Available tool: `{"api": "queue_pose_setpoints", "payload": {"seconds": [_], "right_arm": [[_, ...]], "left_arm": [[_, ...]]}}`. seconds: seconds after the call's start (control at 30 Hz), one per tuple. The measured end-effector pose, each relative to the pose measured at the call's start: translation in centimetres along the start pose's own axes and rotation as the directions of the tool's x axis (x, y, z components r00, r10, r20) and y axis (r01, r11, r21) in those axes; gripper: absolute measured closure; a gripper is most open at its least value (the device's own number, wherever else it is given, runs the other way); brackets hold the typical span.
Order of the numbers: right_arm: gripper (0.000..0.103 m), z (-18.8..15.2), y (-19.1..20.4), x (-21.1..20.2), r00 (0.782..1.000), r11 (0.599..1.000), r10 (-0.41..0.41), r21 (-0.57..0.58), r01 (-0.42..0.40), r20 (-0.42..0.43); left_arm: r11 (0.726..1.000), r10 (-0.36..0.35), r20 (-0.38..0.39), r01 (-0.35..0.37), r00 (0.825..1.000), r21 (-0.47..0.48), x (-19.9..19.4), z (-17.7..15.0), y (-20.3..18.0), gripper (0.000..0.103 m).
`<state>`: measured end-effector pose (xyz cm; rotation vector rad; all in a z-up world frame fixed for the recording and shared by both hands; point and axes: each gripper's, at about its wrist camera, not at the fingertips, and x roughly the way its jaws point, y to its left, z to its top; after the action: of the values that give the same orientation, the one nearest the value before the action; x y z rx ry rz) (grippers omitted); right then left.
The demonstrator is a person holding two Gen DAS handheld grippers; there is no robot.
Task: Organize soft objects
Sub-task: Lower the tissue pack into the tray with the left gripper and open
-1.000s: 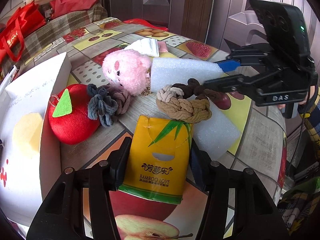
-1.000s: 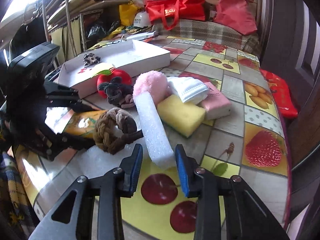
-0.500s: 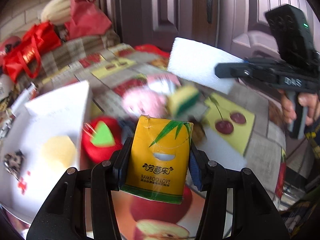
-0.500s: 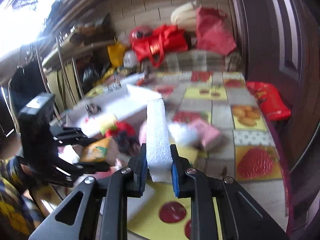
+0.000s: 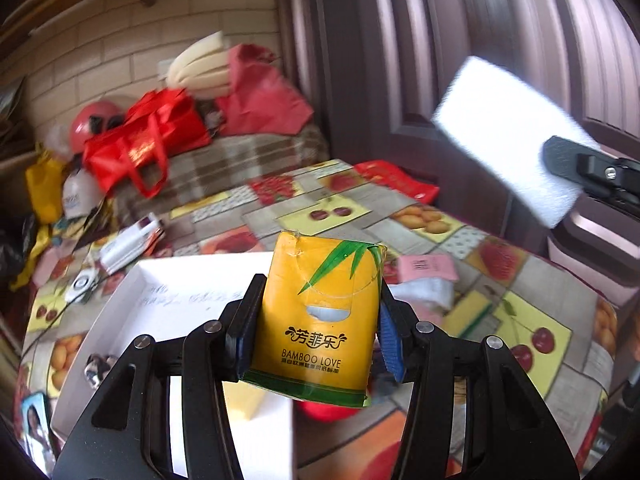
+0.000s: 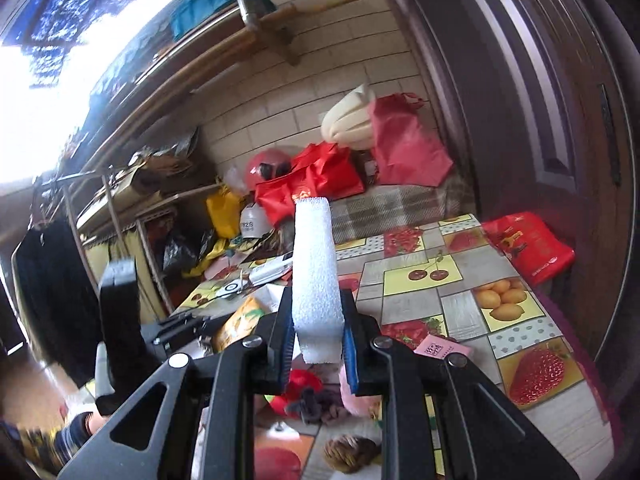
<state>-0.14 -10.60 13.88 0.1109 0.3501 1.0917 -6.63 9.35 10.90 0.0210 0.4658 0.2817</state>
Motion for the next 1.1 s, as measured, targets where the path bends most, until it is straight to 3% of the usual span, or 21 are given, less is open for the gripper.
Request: {"api": "queue_pose_setpoints", "payload": {"seconds": [0.13, 0.5, 0.77, 0.9, 1.1], "right_arm": [[0.083, 0.1, 0.5, 1.2, 1.0, 1.0, -0.003, 0.023, 0.004, -0.023], [0.083, 0.0, 2.1, 2.6, 1.0, 0.999, 0.005, 0.044, -0.004, -0.018], [0.083, -0.6, 3.7, 5.9, 1.0, 0.997, 0.017, 0.08, -0.016, -0.013], [0.084, -1.1, 4.9, 9.1, 1.0, 0.996, 0.015, 0.087, -0.013, -0.018], [0.084, -3.1, 7.1, 12.9, 0.998, 0.995, 0.024, 0.094, -0.029, 0.051]], "left_arm": [[0.998, 0.05, 0.0, -0.05, 0.999, -0.031, -0.1, -0.1, 1.8, 0.052], [0.992, 0.098, 0.0, -0.098, 0.995, -0.082, -0.2, -0.8, 4.0, 0.052], [0.974, 0.186, -0.015, -0.186, 0.982, -0.127, 0.5, -1.4, 6.3, 0.052], [0.954, 0.25, -0.025, -0.251, 0.968, -0.163, 0.7, -1.7, 8.5, 0.052], [0.906, 0.309, -0.075, -0.317, 0.948, -0.28, 0.9, -2.9, 12.9, 0.052]]}}
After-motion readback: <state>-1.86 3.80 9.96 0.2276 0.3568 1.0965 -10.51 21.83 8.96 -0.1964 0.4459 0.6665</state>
